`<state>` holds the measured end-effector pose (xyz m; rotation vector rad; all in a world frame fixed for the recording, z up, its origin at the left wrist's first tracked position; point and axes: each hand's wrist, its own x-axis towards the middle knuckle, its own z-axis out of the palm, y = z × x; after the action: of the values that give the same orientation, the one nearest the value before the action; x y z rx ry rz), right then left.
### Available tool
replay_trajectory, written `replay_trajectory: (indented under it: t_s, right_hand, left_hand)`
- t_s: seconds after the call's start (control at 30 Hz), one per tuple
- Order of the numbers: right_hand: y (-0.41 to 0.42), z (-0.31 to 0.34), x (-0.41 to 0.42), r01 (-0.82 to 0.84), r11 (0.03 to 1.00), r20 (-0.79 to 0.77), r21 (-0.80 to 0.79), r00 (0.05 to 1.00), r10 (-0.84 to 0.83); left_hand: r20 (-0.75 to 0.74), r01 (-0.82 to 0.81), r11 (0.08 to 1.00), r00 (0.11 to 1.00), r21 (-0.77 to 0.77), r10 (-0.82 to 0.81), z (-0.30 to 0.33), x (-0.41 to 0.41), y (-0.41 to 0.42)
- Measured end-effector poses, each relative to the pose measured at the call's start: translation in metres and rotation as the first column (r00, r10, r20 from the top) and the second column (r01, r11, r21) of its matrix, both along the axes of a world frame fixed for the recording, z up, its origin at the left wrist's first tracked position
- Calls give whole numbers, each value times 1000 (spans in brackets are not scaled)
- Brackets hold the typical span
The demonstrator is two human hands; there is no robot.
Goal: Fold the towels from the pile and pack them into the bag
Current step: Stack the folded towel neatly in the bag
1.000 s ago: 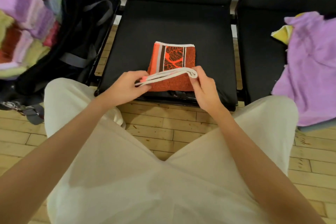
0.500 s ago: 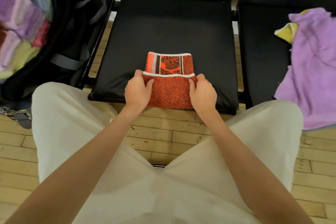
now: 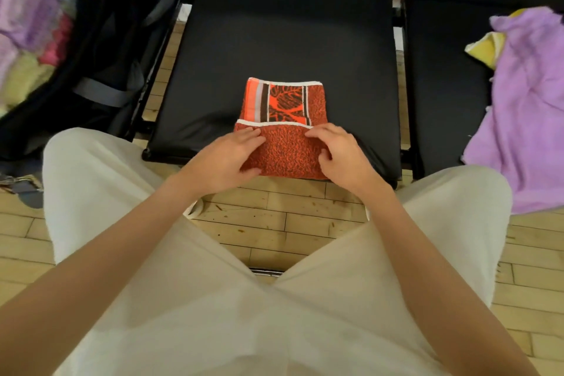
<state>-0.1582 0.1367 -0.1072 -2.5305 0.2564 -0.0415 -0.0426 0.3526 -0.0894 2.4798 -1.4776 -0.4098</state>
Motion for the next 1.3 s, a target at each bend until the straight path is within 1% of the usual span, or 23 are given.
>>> replay_trajectory:
  t_s: [0.07, 0.13, 0.23, 0.27, 0.3, 0.37, 0.43, 0.5, 0.57, 0.63, 0.7, 0.77, 0.8, 0.83, 0.9, 0.97, 1.03, 1.07, 1.1, 1.13, 1.2, 1.27, 1.3]
  right_hand:
    - [-2, 7, -8, -69, 998, -105, 7, 992, 69]
    - [2, 10, -13, -131, 989, -188, -68, 975, 117]
    - [10, 6, -11, -150, 970, -235, -189, 966, 104]
    - [11, 5, -10, -141, 970, -229, -197, 969, 94]
    - [10, 6, -8, -128, 973, -214, -190, 973, 87]
    - [5, 9, -7, -99, 982, -166, -163, 984, 72]
    - [0, 15, -8, -76, 986, -89, -146, 994, 64]
    - [0, 24, -13, -46, 997, -23, -60, 999, 44]
    - [-2, 31, -18, 9, 993, -2, 114, 1000, -8]
    - [-6, 36, -20, 65, 958, -3, 280, 998, -67]
    - [-9, 38, -21, 106, 918, 32, 382, 991, -127]
    - [-8, 37, -17, 164, 857, 59, 488, 974, -220]
    - [-7, 35, -13, 202, 823, 63, 532, 959, -276]
    - [-6, 32, -8, 236, 791, 66, 565, 942, -329]
    - [-4, 24, 3, 288, 742, 50, 606, 917, -397]
    - [-4, 16, 12, 325, 716, -15, 618, 915, -403]
    - [-2, 7, 15, 346, 736, -97, 581, 928, -360]
    - [0, 4, 16, 345, 767, -115, 541, 934, -339]
    - [2, 1, 17, 344, 796, -119, 498, 936, -330]
    - [3, -1, 17, 346, 819, -113, 458, 936, -332]
    - [5, -5, 19, 373, 849, -117, 375, 927, -356]
    - [7, -9, 20, 430, 859, -143, 276, 903, -406]
    - [8, -11, 21, 461, 858, -150, 227, 887, -437]
  left_hand:
    - [15, 12, 994, 1000, 108, -13, -7, -2, 5]
    - [88, 1, 987, 996, 163, -16, -13, -7, 4]
    - [164, -9, 991, 986, 130, -13, -14, -11, -4]
    - [154, -7, 995, 988, 97, -8, -10, -10, -6]
    - [114, -19, 998, 993, 55, 12, -4, -7, -6]
    - [-3, -74, 997, 997, -26, 74, 9, 0, -4]
    - [-114, -129, 990, 986, -49, 123, 23, 5, -1]
    - [-228, -164, 984, 963, -71, 145, 34, 7, 3]
    - [-328, -223, 968, 928, -117, 174, 41, 7, 7]
    - [-414, -288, 944, 888, -159, 201, 45, 8, 9]
    - [-492, -363, 908, 841, -209, 224, 45, 9, 10]
    - [-535, -457, 853, 800, -254, 269, 43, 10, 6]
    - [-563, -518, 811, 769, -272, 302, 41, 11, 3]
    - [-607, -596, 754, 716, -276, 344, 39, 12, -1]
    - [-702, -759, 611, 562, -225, 438, 32, 14, -10]
    - [-746, -871, 477, 393, -114, 538, 21, 18, -18]
    - [-732, -923, 384, 278, -25, 621, 11, 22, -22]
    - [-725, -931, 365, 251, 0, 641, 8, 23, -23]
    - [-720, -929, 370, 247, 13, 648, 6, 23, -23]
    - [-715, -920, 391, 262, 16, 648, 4, 22, -23]
    - [-669, -892, 452, 330, 10, 666, 1, 18, -22]
    - [-535, -858, 513, 423, 23, 732, -5, 16, -20]
    - [-454, -848, 529, 455, 43, 766, -8, 17, -19]
